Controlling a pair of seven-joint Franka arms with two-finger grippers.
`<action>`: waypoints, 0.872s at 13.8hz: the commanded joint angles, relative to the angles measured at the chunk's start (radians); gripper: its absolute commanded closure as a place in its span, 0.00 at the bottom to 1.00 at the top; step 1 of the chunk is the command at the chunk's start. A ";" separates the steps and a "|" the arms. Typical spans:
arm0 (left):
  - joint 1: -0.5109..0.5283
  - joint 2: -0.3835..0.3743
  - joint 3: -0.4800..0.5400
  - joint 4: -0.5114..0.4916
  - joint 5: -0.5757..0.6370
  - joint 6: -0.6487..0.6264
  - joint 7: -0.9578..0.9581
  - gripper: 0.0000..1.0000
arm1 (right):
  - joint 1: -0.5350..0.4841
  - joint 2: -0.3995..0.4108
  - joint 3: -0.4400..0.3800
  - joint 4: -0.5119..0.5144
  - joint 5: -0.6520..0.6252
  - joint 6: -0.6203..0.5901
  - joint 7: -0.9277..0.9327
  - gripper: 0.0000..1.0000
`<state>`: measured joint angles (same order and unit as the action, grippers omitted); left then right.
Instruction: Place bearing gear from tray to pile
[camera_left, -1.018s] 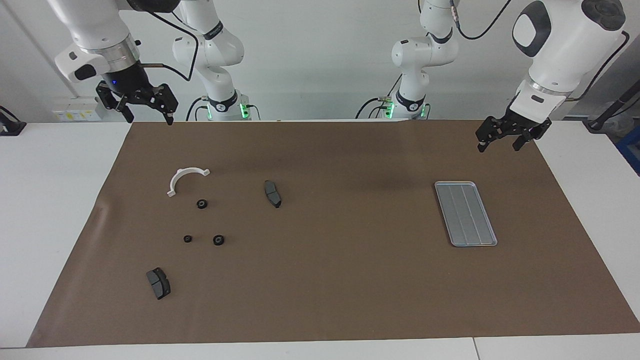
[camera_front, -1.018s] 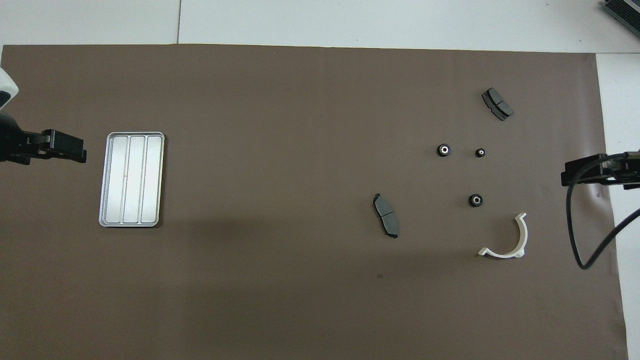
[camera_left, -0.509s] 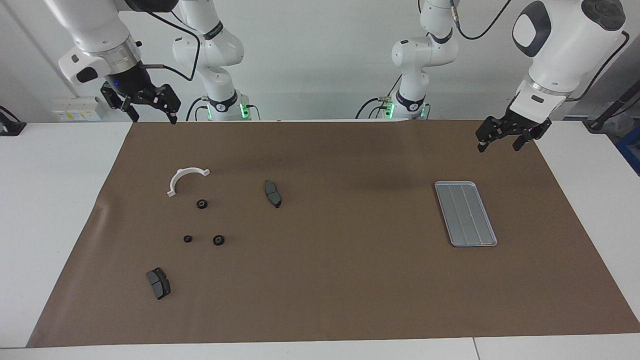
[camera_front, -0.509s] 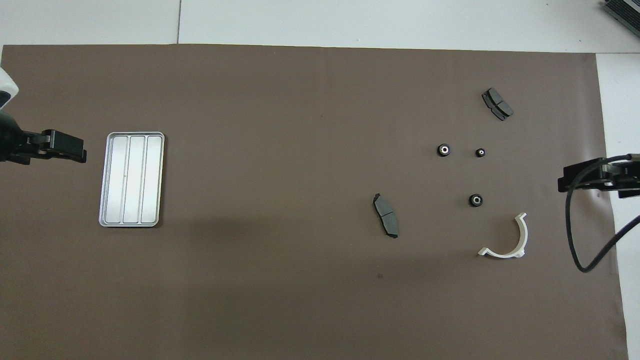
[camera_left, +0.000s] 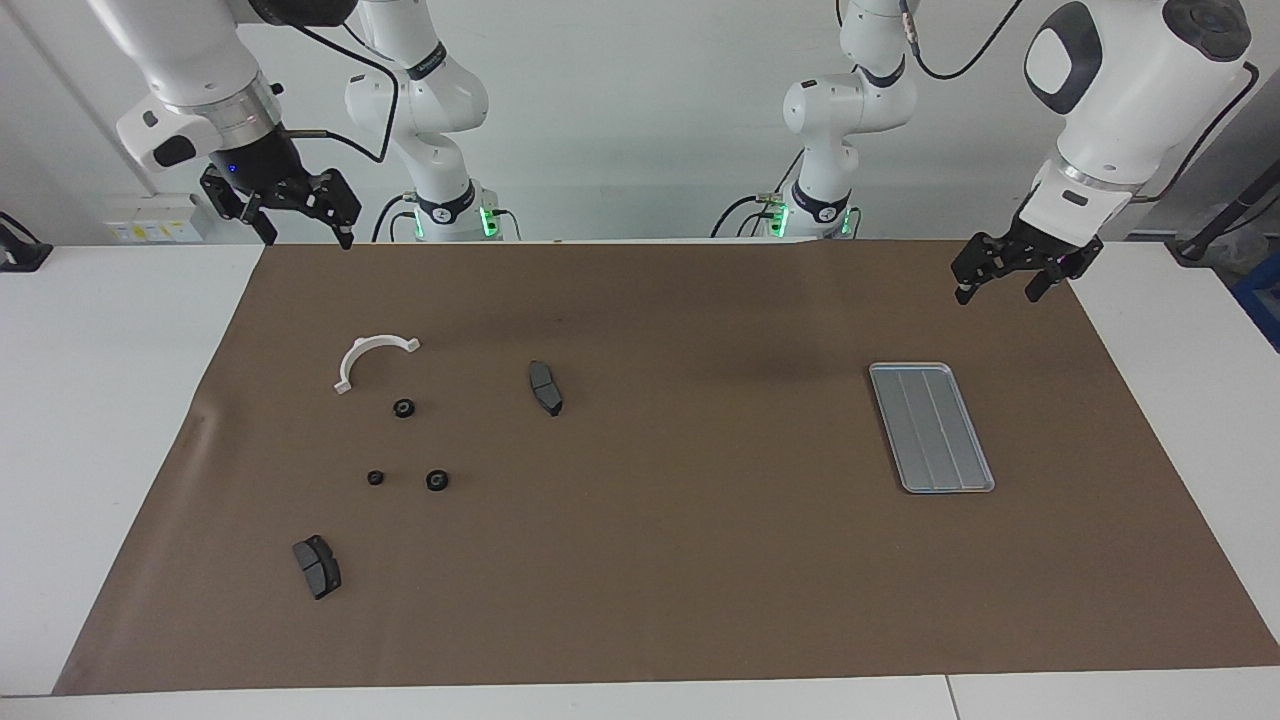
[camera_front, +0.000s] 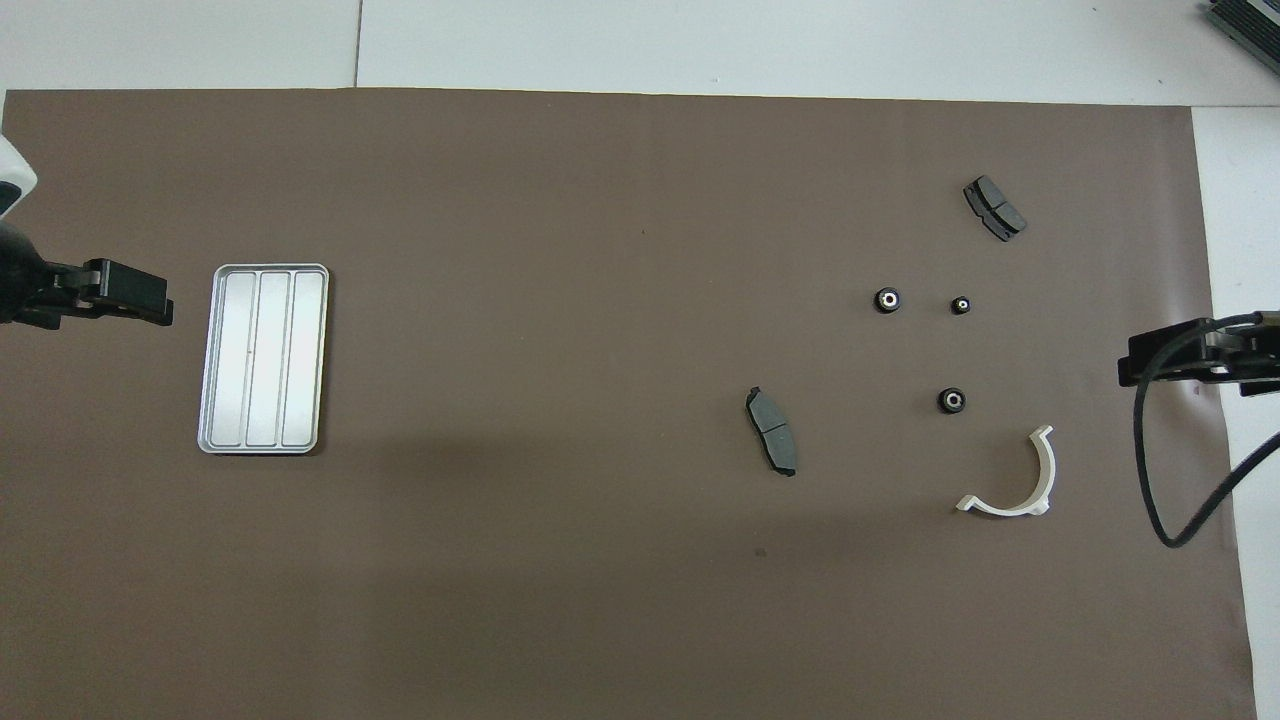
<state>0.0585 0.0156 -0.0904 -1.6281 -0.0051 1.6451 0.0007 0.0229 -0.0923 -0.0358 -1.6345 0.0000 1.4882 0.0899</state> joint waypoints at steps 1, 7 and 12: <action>0.000 -0.023 0.005 -0.024 -0.007 -0.002 0.002 0.00 | -0.008 -0.017 0.004 -0.021 -0.014 -0.002 -0.022 0.00; 0.000 -0.023 0.005 -0.024 -0.007 -0.002 0.002 0.00 | -0.008 -0.017 0.002 -0.018 -0.015 -0.008 -0.025 0.00; 0.000 -0.023 0.005 -0.024 -0.007 -0.002 0.002 0.00 | -0.008 -0.017 0.002 -0.016 -0.031 -0.017 -0.027 0.00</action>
<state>0.0585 0.0156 -0.0904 -1.6281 -0.0051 1.6451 0.0007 0.0229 -0.0923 -0.0358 -1.6363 -0.0146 1.4859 0.0892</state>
